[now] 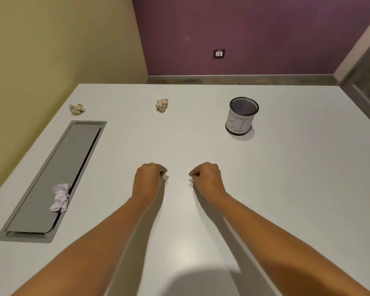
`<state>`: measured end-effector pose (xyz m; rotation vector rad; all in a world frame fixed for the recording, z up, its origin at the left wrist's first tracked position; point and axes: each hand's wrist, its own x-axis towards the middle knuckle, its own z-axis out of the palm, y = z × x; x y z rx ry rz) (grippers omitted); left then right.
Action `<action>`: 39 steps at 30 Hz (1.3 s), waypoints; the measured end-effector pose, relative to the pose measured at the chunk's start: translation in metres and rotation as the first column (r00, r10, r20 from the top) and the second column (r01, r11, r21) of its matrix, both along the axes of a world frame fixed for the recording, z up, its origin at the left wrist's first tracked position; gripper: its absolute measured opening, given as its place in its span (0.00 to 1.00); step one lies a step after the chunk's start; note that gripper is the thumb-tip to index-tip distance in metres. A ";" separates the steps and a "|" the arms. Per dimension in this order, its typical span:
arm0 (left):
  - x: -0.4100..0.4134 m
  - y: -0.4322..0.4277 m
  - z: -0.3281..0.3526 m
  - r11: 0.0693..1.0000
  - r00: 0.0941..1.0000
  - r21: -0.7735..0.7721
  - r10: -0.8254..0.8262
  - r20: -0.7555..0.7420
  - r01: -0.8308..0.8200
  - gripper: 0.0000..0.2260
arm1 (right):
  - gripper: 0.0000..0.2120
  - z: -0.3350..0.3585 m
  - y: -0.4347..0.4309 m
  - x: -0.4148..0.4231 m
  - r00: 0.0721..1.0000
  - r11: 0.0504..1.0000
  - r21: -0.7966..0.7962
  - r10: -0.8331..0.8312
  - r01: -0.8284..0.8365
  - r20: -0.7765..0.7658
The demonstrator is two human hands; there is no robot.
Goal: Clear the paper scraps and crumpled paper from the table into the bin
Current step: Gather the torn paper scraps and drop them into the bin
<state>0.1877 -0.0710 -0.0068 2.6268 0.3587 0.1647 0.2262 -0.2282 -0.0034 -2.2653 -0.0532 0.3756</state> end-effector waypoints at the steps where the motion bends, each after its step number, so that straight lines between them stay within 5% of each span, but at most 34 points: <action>1: 0.011 -0.009 0.003 1.000 1.000 -0.017 -0.017 0.023 0.017 0.09 | 0.13 0.002 -0.006 0.008 0.999 1.000 -0.003 -0.027 0.028 0.024; 19: 0.207 -0.129 0.078 0.946 0.989 -0.307 -0.067 0.133 0.105 0.05 | 0.06 0.070 -0.092 0.175 0.885 0.908 0.126 -0.418 0.400 0.203; 28: 0.247 -0.156 0.091 0.897 0.970 -0.410 -0.224 -0.097 0.166 0.11 | 0.09 0.074 -0.098 0.220 0.902 0.907 0.000 -0.419 0.421 0.104; 35: 0.251 -0.155 0.096 0.860 0.963 -0.489 -0.235 -0.133 0.142 0.16 | 0.14 0.078 -0.091 0.225 0.947 0.950 -0.006 -0.311 0.312 -0.082; 39: 0.251 -0.144 0.097 0.845 0.976 -0.522 -0.195 -0.094 0.119 0.18 | 0.15 0.078 -0.091 0.226 0.945 0.945 -0.032 -0.326 0.325 -0.024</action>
